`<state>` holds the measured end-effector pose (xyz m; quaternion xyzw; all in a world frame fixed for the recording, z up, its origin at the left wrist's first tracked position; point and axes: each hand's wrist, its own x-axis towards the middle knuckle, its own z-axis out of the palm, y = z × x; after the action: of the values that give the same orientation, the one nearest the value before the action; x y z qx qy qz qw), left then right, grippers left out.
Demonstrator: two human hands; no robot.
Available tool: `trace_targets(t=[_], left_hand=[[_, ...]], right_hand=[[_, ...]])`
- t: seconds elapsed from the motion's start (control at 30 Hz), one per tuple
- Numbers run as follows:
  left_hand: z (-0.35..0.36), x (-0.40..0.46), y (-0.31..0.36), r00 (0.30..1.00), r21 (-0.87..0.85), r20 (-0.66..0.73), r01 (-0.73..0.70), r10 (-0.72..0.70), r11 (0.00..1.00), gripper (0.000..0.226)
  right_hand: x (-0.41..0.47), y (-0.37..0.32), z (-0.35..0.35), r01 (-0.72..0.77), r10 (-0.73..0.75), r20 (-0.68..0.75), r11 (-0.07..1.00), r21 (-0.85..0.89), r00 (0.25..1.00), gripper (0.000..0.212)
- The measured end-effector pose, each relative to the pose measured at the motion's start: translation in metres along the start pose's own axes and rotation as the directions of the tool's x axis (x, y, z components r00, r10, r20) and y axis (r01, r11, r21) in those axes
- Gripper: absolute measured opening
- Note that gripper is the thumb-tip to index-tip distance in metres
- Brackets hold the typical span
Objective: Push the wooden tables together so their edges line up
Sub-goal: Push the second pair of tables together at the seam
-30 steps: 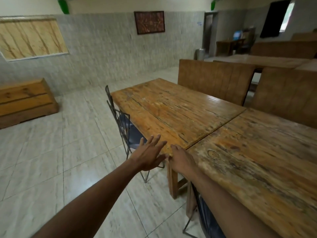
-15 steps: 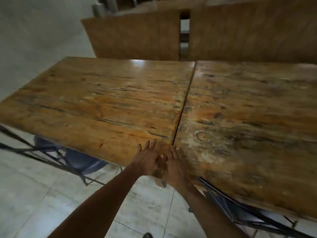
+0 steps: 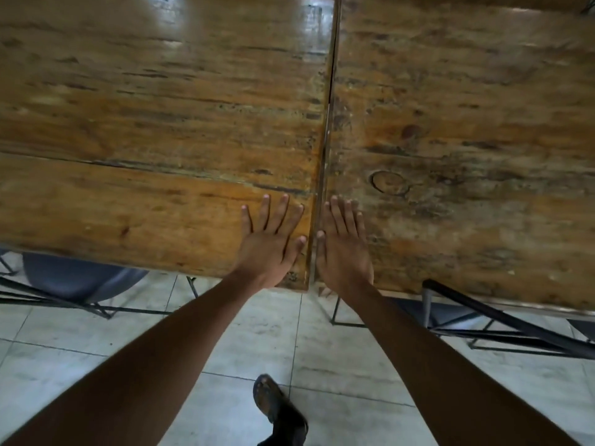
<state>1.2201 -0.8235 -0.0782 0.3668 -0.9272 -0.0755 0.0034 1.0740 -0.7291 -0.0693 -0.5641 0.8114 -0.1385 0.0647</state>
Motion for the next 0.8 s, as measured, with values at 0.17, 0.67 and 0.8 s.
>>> trace_targets(t=[0.17, 0.67, 0.8], left_hand=[[0.001, 0.004, -0.003, 1.000, -0.024, -0.013, -0.026, 0.025, 0.999, 0.062], [-0.003, 0.018, 0.004, 1.000, -0.026, 0.032, 0.002, -0.001, 1.000, 0.063], [-0.016, 0.021, 0.005, 0.983, 0.011, 0.183, 0.022, -0.024, 1.000, 0.066]], right_hand=[[-0.001, 0.000, 0.003, -0.007, 0.007, -0.009, 1.000, -0.023, 1.000, 0.056], [0.001, 0.000, 0.005, -0.010, 0.011, 0.022, 0.998, -0.058, 1.000, 0.058], [0.004, -0.006, -0.006, -0.029, 0.042, 0.143, 0.995, -0.092, 0.989, 0.059]])
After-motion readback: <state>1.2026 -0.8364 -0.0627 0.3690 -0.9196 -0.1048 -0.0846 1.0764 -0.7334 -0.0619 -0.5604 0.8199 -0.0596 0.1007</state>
